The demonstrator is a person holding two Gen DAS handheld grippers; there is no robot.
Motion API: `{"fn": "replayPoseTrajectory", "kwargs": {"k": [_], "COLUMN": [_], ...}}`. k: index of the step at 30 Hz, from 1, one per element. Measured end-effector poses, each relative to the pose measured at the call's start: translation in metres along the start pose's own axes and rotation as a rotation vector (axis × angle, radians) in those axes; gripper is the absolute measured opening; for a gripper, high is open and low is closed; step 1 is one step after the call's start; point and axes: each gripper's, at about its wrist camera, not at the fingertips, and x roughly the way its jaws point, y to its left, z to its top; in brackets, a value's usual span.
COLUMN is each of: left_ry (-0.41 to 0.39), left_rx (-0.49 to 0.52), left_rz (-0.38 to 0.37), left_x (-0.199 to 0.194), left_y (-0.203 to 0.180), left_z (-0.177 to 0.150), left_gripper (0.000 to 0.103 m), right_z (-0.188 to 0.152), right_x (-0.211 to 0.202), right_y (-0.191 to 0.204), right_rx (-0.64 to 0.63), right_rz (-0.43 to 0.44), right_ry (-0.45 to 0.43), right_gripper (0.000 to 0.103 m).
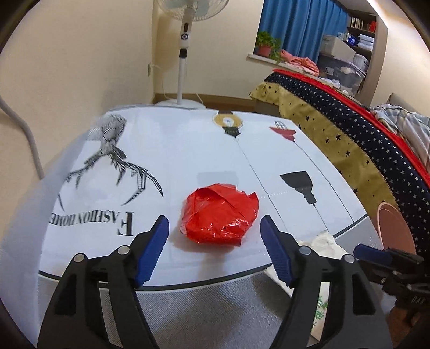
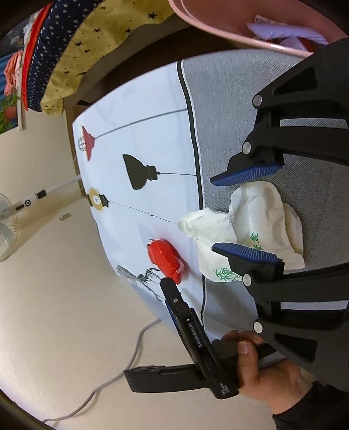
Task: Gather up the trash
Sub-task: 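Close the left tool on the red plastic bag while the right tool grasps the white paper bag, then carry the red bag in the left tool and white bag in the right tool over the bin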
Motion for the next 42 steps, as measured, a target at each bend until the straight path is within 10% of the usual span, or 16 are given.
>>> {"fn": "replayPoseTrajectory", "kwargs": {"k": [8,17,42], "left_ry": [0.071,0.090,-0.098], "left_rx": [0.024,0.049,-0.011], "left_rz": [0.019,0.032,0.042], "left_x": [0.027,0.026,-0.113], "left_y": [-0.006,-0.012,-0.061], "left_z": [0.003,-0.001,-0.014], "left_gripper": [0.072,0.064,0.063], "right_z": [-0.001,0.000,-0.002], "right_x": [0.014,-0.002,-0.157], "right_y": [0.000,0.003,0.013], "right_rx": [-0.002,-0.026,-0.060], "right_rz": [0.014,0.011,-0.162], "right_ry": [0.040,0.007,-0.219], "right_gripper": [0.042,0.005,0.003]}}
